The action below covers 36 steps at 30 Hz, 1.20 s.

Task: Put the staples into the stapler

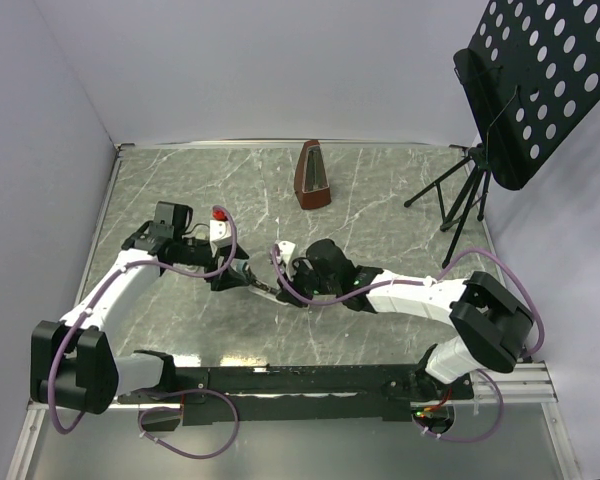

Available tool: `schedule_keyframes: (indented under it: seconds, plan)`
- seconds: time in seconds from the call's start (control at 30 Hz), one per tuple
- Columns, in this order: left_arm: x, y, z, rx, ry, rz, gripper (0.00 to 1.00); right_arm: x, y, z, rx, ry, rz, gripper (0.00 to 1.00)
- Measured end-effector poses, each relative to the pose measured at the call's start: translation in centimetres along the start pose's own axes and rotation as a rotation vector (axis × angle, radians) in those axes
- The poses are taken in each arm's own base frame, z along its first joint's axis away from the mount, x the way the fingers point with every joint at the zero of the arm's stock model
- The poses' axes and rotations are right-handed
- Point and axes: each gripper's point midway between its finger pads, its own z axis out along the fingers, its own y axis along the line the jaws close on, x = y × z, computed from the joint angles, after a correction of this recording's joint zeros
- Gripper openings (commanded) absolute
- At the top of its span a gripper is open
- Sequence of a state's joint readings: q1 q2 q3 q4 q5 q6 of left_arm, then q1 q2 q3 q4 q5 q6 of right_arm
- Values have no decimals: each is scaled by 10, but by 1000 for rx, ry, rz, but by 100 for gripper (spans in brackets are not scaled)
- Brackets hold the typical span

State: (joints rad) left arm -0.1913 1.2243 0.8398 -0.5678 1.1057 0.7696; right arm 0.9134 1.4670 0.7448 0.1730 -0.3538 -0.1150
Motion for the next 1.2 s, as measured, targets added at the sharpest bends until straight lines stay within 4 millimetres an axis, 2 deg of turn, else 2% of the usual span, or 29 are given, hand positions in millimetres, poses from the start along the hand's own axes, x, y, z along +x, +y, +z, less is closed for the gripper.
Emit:
schedule_keyframes:
  seconds: [0.23, 0.33, 0.47, 0.53, 0.57, 0.63, 0.67, 0.7, 0.73, 0.83, 1.0, 1.2]
  plan:
    - [0, -8, 0, 34, 8, 16, 62, -1, 8, 0, -47, -6, -22, 0]
    - [0, -14, 0, 56, 2, 18, 51, -3, 11, -1, -63, -12, -32, 0]
    - [0, -22, 1, 84, -1, 22, 31, -5, 14, -2, -78, -17, -43, 0]
    - [0, -22, 1, 87, 1, 43, 25, -3, 17, -2, -91, -11, -40, 0]
    - [0, -22, 1, 88, 2, 47, 17, -3, 17, -2, -91, -11, -41, 0]
    - [1, -23, 1, 90, 4, 48, 11, -3, 17, -2, -90, -9, -41, 0]
    - [1, -23, 2, 90, 7, 50, 6, -2, 16, -2, -88, -8, -40, 2]
    - [1, -22, 2, 87, 10, 54, 4, -2, 16, -2, -83, -6, -40, 11]
    - [1, -22, 3, 80, 11, 59, 1, -1, 14, -2, -76, -5, -39, 14]
    - [2, -22, 5, 46, 15, 86, 1, 1, 10, -1, -52, 3, -40, 30]
    - [10, -22, 10, -56, 16, 117, 1, 5, 0, 2, 6, 18, -38, 45]
    - [33, -11, 23, -147, 55, 57, 1, 1, -20, 0, 76, -4, 5, 48]
